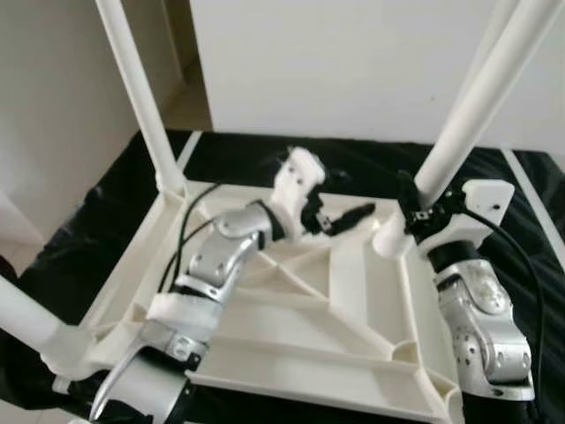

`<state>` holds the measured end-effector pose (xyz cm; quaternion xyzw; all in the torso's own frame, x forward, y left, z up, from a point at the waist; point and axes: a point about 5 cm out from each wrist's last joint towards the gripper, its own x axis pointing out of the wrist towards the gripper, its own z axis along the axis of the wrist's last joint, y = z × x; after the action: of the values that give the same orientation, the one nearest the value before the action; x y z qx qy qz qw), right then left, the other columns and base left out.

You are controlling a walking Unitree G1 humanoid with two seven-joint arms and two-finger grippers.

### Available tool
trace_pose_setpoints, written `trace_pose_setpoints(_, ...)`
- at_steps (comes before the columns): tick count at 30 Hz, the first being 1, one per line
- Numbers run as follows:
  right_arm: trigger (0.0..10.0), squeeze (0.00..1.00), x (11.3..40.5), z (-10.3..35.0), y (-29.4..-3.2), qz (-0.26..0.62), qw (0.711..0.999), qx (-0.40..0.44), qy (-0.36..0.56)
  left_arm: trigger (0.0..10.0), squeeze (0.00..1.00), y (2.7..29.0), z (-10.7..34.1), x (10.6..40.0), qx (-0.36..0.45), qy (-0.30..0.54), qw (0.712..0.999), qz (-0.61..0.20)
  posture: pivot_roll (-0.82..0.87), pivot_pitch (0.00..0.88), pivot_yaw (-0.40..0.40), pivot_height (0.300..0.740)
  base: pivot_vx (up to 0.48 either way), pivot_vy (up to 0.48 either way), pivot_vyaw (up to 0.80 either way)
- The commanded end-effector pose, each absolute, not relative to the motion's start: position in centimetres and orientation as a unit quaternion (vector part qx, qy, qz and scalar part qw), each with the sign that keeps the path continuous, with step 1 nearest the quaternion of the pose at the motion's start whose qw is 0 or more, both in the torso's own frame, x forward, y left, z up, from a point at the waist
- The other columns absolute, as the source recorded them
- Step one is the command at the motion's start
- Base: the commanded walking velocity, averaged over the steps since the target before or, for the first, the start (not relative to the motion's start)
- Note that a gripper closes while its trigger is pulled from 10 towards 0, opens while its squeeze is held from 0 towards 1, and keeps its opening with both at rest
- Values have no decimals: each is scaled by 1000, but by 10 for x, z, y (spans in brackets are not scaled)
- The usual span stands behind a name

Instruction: Building children table

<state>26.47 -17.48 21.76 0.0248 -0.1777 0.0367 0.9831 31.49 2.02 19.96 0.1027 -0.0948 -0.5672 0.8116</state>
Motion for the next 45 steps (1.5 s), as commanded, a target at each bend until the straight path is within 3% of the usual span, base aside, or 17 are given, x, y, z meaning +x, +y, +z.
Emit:
trace_pose_setpoints(1, 10000, 0, 262, 220, -175, 33, 982, 23, -182, 10000, 0, 18, 196, 312, 123, -95, 809, -567, -41, 34, 34, 740, 0, 0, 0)
trace_pose_setpoints(9, 10000, 0, 265, 220, -178, 20, 983, 18, -181, 10000, 0, 23, 161, 298, 193, -55, 789, -581, -39, 31, 28, 740, 0, 0, 0)
trace_pose_setpoints(13, 10000, 0, 266, 221, -186, 16, 984, 9, -179, 10000, 0, 28, 151, 287, 214, -42, 751, -623, -34, 22, 16, 740, 0, 0, 0)
trace_pose_setpoints(18, 10000, 0, 267, 220, -190, 11, 984, 6, -177, 10000, 0, 39, 145, 278, 229, -39, 725, -648, -31, 11, 10, 740, 0, 0, 0)
trace_pose_setpoints(26, 10000, 0, 269, 220, -191, 14, 984, 5, -175, 10000, 0, 55, 144, 277, 217, -20, 717, -663, -27, 0, 3, 740, 0, 0, 0)
trace_pose_setpoints(34, 10000, 0, 270, 218, -191, 24, 986, -2, -168, 10000, 0, 67, 125, 276, 294, 6, 698, -653, -31, 0, -4, 740, 0, 0, 0)
trace_pose_setpoints(40, 10000, 0, 272, 220, -185, 31, 985, 5, -171, 10000, 0, 56, 118, 298, 355, 5, 739, -573, -37, 7, -10, 740, 0, 0, 0)
trace_pose_setpoints(45, 10000, 0, 272, 220, -183, 32, 985, 7, -171, 10000, 0, 50, 123, 303, 328, -7, 761, -560, -39, 10, -10, 740, 0, 0, 0)
